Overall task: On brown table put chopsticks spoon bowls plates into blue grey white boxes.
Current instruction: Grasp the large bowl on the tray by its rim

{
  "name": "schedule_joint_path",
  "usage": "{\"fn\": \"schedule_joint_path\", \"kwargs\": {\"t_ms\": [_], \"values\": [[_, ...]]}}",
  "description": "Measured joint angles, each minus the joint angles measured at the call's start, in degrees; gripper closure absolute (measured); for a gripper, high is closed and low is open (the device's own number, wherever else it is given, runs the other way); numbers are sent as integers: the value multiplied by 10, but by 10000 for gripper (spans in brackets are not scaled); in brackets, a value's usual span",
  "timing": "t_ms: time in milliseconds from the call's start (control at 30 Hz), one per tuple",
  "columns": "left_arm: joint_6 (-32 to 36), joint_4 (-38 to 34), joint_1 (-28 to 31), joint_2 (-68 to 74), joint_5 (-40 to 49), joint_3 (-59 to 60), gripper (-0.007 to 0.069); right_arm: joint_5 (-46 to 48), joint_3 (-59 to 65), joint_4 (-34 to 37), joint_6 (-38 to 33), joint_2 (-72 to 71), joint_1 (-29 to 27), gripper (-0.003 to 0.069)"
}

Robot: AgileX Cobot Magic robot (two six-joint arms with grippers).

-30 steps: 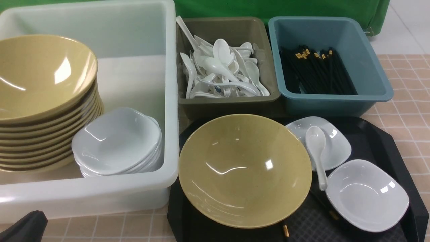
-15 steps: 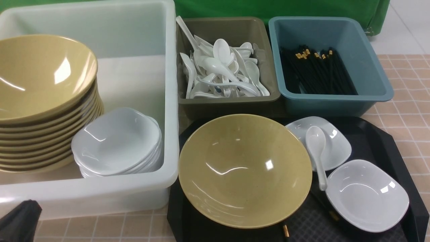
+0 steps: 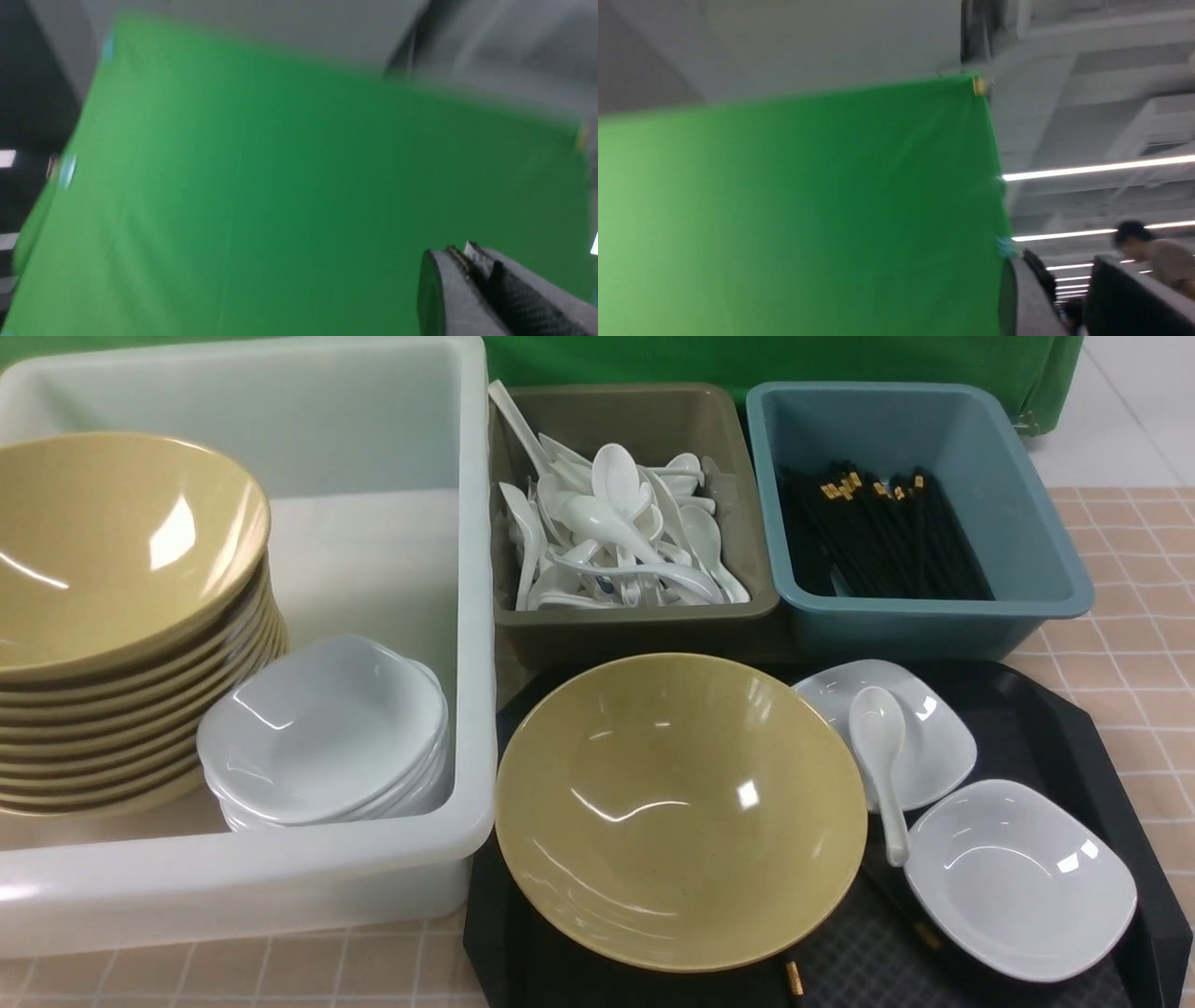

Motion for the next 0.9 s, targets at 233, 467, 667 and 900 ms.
{"fn": "schedule_joint_path", "kwargs": {"t_ms": [233,467,667,900], "values": [[-35,47,0,17,158,-153,620,129,-97,-1,72,7,0,445],[-44,61,-1,202,448,-344,620,439,-282,-1,-60,140,0,619],[-57,-5,-57,370,594,-395,620,655,-294,42,-147,283,0,622],[93,-68,-224,566,837,-530,620,879,-310,266,-410,396,0,622]]}}
